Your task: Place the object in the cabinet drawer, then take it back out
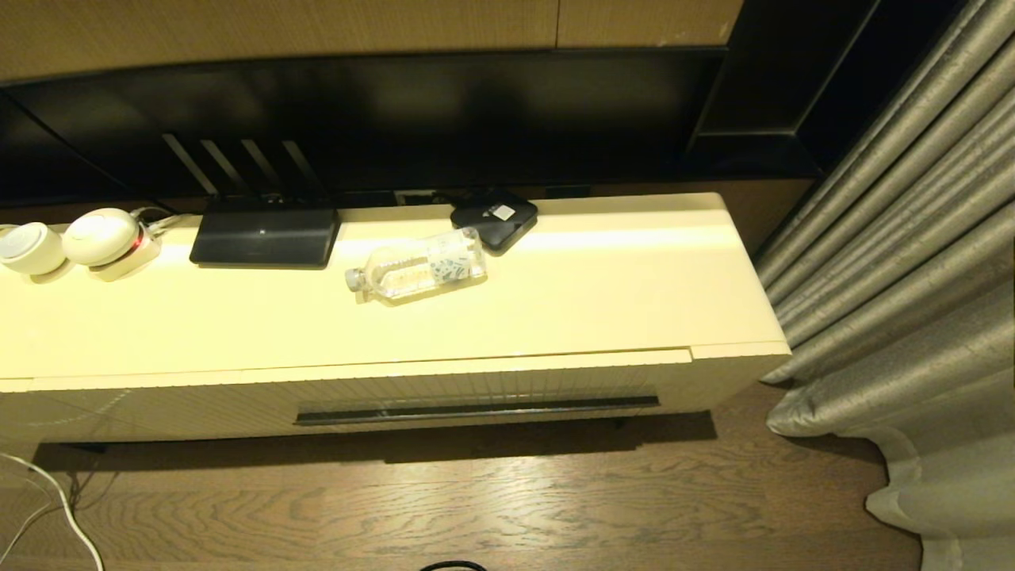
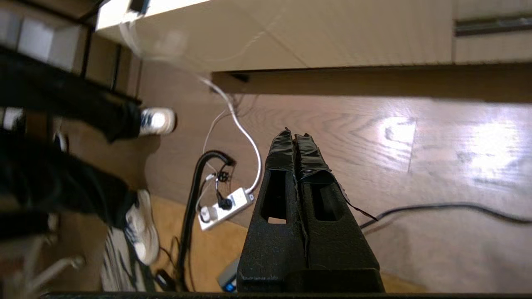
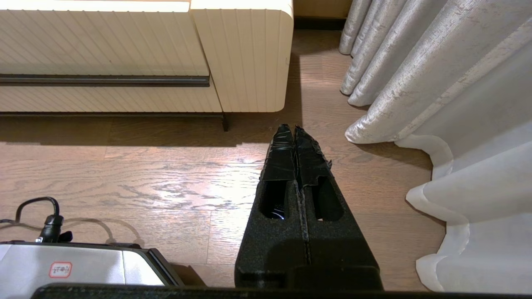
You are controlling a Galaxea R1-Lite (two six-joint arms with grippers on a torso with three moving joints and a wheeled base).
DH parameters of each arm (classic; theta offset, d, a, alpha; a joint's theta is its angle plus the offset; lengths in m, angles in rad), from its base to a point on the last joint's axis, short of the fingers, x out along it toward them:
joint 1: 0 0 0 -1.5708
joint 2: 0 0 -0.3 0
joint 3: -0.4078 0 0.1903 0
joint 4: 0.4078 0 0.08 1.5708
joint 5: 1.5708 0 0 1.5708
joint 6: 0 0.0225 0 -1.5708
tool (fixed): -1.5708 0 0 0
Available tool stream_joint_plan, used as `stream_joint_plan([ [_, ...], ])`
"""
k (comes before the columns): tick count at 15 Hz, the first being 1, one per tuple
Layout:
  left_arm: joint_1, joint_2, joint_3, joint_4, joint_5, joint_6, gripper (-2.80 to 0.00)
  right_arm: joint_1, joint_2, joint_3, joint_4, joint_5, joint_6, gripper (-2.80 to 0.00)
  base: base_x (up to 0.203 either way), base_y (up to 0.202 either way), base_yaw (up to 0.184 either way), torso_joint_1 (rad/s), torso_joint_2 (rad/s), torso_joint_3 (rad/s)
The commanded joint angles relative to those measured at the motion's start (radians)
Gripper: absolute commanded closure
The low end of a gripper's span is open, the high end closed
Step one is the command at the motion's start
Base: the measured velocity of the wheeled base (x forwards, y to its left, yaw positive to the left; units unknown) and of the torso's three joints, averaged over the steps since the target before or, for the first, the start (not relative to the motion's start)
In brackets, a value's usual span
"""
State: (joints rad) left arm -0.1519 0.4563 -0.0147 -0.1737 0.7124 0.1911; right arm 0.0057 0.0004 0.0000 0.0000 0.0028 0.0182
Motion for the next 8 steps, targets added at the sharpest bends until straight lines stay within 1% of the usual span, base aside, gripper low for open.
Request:
stream_joint_plan([
  [1,0.155,-0.129,0.001,0.036,-0.077,0.001,0.00,0.000,0.001,0.000,0.000,0.000,0.000,0.00,0.000,0.000,0.000,0.000,0.00,0.000],
  [2,0.193,-0.164,-0.001,0.052,-0.114,0.000,0.00,0.000,0.001,0.000,0.000,0.000,0.000,0.00,0.000,0.000,0.000,0.000,0.00,0.000],
  [3,0.212,-0.179,-0.001,0.055,-0.137,-0.010,0.00,0.000,0.001,0.000,0.000,0.000,0.000,0.00,0.000,0.000,0.000,0.000,0.00,0.000],
  [5,0.212,-0.179,0.005,0.039,-0.142,-0.017,0.00,0.000,0.001,0.000,0.000,0.000,0.000,0.00,0.000,0.000,0.000,0.000,0.00,0.000],
  [6,0.211,-0.180,0.011,0.007,-0.156,0.000,0.00,0.000,0.001,0.000,0.000,0.000,0.000,0.00,0.000,0.000,0.000,0.000,0.00,0.000],
  [7,0.211,-0.182,0.014,-0.014,-0.239,0.031,0.00,0.000,0.001,0.000,0.000,0.000,0.000,0.00,0.000,0.000,0.000,0.000,0.00,0.000],
  [8,0.209,-0.189,0.016,-0.025,-0.346,0.062,0.00,0.000,0.001,0.000,0.000,0.000,0.000,0.00,0.000,0.000,0.000,0.000,0.00,0.000],
])
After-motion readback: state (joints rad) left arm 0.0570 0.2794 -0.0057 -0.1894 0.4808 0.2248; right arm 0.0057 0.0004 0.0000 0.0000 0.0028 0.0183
